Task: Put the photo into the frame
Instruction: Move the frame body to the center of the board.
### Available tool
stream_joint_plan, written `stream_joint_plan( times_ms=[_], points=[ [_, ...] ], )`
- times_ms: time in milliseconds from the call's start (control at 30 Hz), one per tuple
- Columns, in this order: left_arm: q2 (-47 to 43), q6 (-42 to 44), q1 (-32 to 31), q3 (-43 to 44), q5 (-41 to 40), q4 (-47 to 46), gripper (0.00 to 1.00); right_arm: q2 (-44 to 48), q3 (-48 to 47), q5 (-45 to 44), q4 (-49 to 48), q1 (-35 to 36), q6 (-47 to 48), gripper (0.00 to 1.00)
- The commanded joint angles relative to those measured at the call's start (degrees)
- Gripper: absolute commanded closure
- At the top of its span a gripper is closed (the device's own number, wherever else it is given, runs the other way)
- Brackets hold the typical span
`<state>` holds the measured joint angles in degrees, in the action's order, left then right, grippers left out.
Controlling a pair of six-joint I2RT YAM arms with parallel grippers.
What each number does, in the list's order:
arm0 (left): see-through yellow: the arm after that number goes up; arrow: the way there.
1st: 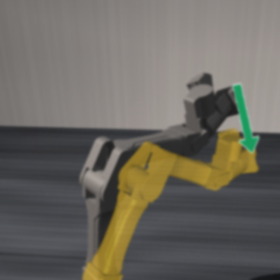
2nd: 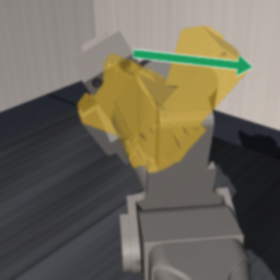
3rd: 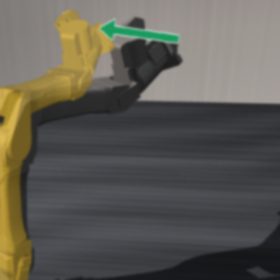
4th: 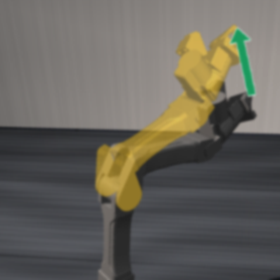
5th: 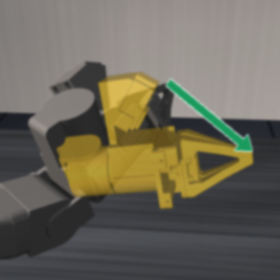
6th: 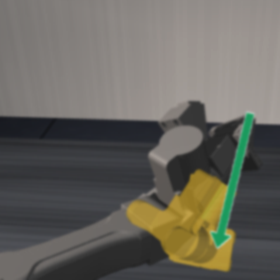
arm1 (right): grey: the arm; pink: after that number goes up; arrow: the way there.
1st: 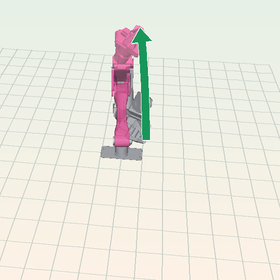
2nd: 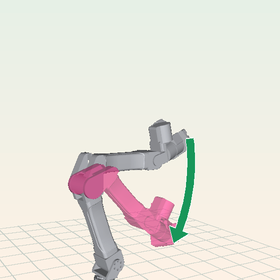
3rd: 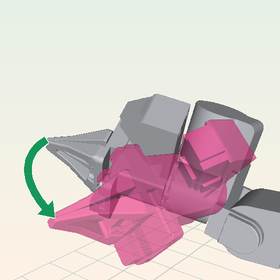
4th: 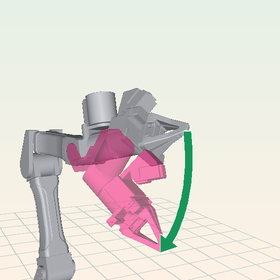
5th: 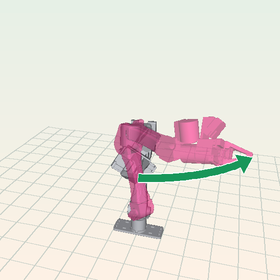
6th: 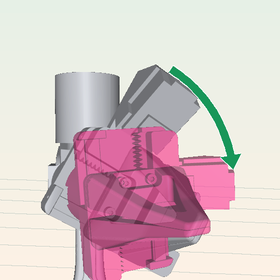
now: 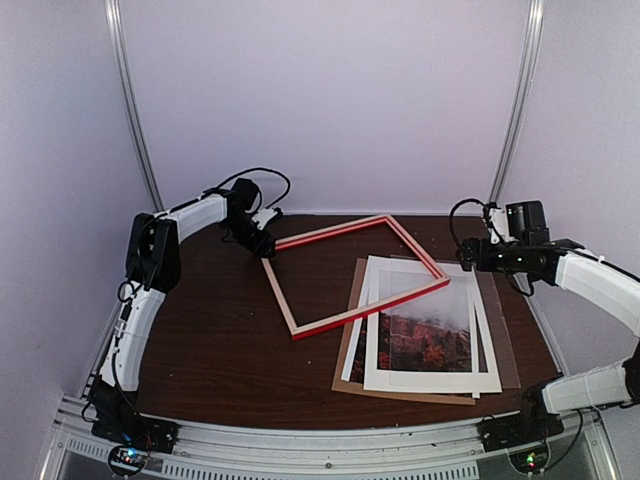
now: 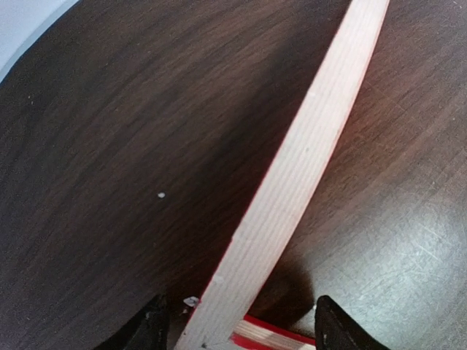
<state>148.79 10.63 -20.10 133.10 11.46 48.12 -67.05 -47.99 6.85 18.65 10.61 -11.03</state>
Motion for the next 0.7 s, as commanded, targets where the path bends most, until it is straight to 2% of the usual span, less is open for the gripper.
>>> stream_joint_plan(
  times_ms=[0,133,267,400,667],
  points=[
    [0.3,0.1,-0.2,0.6,-2.9,0.1,0.36,-1.2,0.8,1.1,-1.3,0.6,-1.5,0.00],
    [-2.4,-1.2,-0.2,-3.3,-5.9,1.3,0.49,-1.7,0.8,1.3,-1.3,0.9,-1.8,0.00],
    [-7.2,-2.7,-0.2,-11.4,-9.5,1.3,0.56,-1.1,1.4,1.2,-1.5,1.0,-1.8,0.00],
    [-12.9,-6.4,-0.2,-20.4,-10.6,0.7,0.59,0.0,1.8,1.1,-1.4,1.2,-1.9,0.00],
    [-26.4,-17.6,-0.2,-39.2,-19.0,-2.5,0.59,1.9,3.0,1.2,-1.0,1.4,-1.9,0.00]
  ],
)
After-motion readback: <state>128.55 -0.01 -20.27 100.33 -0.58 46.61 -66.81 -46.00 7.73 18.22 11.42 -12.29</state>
